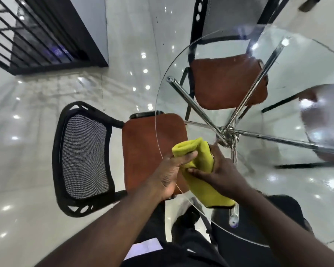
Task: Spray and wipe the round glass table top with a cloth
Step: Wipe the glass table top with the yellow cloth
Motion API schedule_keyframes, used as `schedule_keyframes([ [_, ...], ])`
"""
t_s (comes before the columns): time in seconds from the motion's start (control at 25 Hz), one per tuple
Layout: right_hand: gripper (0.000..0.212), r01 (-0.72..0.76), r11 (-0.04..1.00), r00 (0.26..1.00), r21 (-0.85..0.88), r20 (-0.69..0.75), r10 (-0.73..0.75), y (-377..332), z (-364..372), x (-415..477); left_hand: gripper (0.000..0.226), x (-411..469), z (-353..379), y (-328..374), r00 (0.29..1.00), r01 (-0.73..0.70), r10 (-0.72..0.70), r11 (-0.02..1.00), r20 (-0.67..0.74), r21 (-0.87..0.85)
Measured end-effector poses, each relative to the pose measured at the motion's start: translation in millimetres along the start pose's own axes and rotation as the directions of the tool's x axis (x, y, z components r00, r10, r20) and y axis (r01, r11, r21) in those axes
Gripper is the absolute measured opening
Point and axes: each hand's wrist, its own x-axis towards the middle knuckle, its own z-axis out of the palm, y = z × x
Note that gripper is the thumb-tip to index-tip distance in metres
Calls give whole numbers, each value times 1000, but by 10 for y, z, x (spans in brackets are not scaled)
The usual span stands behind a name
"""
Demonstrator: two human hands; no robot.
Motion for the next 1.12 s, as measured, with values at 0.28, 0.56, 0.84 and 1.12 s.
schedule_keyframes([
  [0.28, 81, 179, 762, 910, -622, -189, -368, 418, 643, 483, 57, 407, -688, -149, 841, -8, 98, 985, -531, 170],
  [0.56, 62, 319, 699, 870, -640, -94, -483, 727, 931, 146, 67, 673, -763, -98, 858, -131, 236, 959, -456, 250],
  [0.84, 69, 358, 659, 890, -661, 29, -455, -158, 1093, 1260, 75, 842, -778, 176, 748, -264, 596, 672, -293, 692],
  [1.12, 68, 279, 729, 878, -625, -143, -458, -215, 521, 2139, 64, 1514, -631, 192, 587, -353, 797, 411, -143, 841],
])
